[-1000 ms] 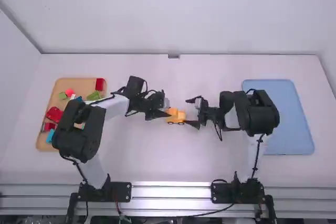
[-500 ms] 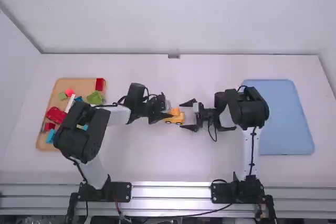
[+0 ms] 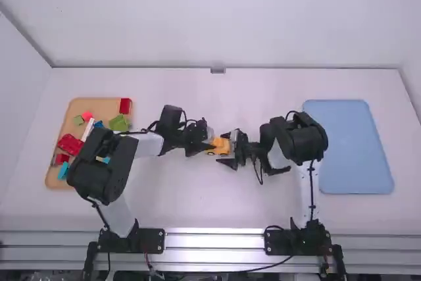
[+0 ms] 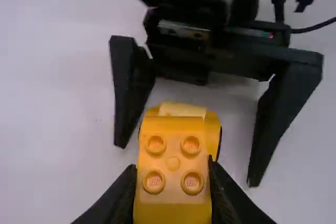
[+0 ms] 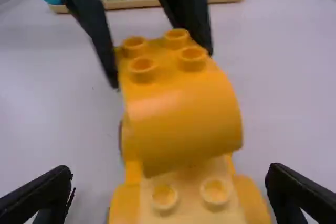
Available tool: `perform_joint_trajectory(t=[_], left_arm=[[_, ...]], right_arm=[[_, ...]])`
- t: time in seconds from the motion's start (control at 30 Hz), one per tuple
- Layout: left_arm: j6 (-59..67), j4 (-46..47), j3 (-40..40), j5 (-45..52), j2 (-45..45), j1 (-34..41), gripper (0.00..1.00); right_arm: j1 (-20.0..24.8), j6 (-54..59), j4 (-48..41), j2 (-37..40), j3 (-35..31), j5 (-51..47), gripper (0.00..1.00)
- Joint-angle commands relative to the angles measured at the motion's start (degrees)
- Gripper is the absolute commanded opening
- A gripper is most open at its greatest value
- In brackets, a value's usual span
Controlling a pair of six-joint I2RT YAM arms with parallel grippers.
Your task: Assemble lego blocks to make yellow taxi
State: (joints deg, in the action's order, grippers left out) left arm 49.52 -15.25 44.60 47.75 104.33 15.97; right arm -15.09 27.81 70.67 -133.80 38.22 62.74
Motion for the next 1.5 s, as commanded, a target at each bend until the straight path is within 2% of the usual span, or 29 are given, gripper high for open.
perform_joint_trajectory(t=[0.0, 0.07, 0.17, 0.2, 0.37, 0.57, 0.7, 0.87, 1.3, 1.47], left_arm=[[1.1, 0.2, -0.4, 1.3, -1.0, -0.2, 0.02], [1.1, 0.2, -0.4, 1.3, -0.9, -0.2, 0.02], [1.3, 0.2, 0.2, 1.4, 0.7, -0.2, 0.02], [1.3, 0.2, 0.3, 1.5, 0.8, -0.2, 0.02], [1.6, -0.2, 2.3, 5.7, 3.1, -0.2, 0.02], [2.0, 0.0, 4.0, 6.7, 3.5, -0.2, 0.02], [2.0, 2.0, 4.6, 6.6, 3.5, -0.2, 0.02], [2.0, 2.7, 4.5, 5.1, 4.8, -0.2, 0.02], [2.0, 2.3, 4.5, 5.0, 6.3, -0.2, 0.02], [1.4, 5.4, 4.5, -0.2, 6.3, -0.2, 0.02]], right_arm=[[-0.7, 0.8, -4.5, -0.7, 2.4, -1.6, 0.98], [-0.7, 2.0, -6.1, -0.7, 3.1, -0.9, 0.95], [-0.2, 2.6, -10.6, -0.7, 5.3, 0.9, 0.70], [-0.2, 2.7, -11.1, -0.7, 5.5, 1.2, 0.69], [-0.2, 10.0, -19.0, -0.7, 7.8, 5.0, 0.49], [0.4, 11.8, -25.9, -0.7, 9.9, 5.4, 0.46], [0.6, 20.3, -33.4, -0.7, 11.6, 7.0, 0.43], [0.7, 22.2, -38.7, -0.7, 12.9, 6.7, 0.42], [1.2, 26.2, -39.0, -0.7, 11.6, 7.0, 0.43], [1.2, 26.5, -39.1, -0.7, 11.6, 7.9, 0.42]])
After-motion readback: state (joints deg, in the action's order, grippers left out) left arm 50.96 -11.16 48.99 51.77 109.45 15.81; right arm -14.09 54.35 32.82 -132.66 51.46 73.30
